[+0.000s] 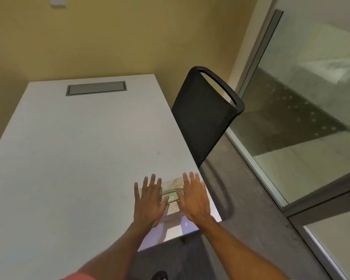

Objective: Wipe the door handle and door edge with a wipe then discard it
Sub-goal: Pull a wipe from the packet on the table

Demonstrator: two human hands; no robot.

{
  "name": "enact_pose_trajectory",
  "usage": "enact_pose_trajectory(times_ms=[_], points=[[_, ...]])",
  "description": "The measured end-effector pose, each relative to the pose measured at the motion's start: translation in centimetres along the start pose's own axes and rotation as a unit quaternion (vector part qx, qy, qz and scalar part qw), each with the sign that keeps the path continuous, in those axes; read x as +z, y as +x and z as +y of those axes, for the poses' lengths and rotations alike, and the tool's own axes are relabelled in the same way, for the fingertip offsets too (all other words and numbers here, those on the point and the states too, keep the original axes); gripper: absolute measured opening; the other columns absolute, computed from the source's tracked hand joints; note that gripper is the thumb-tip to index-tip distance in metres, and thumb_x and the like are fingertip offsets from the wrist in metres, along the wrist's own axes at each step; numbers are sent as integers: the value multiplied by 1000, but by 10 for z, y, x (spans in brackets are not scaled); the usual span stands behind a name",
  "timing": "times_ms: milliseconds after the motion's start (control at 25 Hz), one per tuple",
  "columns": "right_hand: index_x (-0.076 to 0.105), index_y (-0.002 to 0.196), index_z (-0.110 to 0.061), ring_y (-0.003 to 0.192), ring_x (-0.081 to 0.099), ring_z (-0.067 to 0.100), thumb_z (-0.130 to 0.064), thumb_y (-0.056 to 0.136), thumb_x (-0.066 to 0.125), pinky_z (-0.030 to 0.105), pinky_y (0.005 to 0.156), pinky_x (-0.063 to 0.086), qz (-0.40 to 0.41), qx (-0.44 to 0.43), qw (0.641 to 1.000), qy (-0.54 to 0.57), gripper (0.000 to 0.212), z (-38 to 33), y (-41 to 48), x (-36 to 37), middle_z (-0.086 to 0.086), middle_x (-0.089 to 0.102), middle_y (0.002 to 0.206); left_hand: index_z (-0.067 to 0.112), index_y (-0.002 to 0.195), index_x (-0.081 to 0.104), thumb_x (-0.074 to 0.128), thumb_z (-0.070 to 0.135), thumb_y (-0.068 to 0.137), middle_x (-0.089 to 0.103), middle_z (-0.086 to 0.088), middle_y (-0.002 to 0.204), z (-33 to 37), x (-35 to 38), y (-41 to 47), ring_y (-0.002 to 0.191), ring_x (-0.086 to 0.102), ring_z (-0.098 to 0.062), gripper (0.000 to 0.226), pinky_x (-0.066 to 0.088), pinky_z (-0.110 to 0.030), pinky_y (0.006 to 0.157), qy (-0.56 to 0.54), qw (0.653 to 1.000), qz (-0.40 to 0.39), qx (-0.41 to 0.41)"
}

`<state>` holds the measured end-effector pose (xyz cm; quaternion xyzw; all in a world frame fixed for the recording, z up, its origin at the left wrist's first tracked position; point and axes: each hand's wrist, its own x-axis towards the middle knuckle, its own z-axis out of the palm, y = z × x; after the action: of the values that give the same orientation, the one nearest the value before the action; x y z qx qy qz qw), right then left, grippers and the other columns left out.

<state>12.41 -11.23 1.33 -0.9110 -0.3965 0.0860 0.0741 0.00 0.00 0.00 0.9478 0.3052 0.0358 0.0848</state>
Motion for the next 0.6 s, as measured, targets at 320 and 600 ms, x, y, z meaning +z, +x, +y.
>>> enact_pose_trajectory(times_ms=[320,600], points=[[63,123,-20,115,53,16,-38,99,49,29,96,41,7,-25,999,24,33,-26,6,12,1,62,128,12,154,24,14,63,91,14,-10,163,-17,23,-6,150,11,-35,81,-2,-57,118,-13,998,-43,-32],[72,105,-14,96,63,21,-32,93,63,34,86,46,-30,49,998,14,23,-42,21,14,5,72,105,19,154,-11,7,61,91,-21,-3,161,-21,39,-2,147,-24,-28,78,-23,-54,114,-12,995,-87,-56]])
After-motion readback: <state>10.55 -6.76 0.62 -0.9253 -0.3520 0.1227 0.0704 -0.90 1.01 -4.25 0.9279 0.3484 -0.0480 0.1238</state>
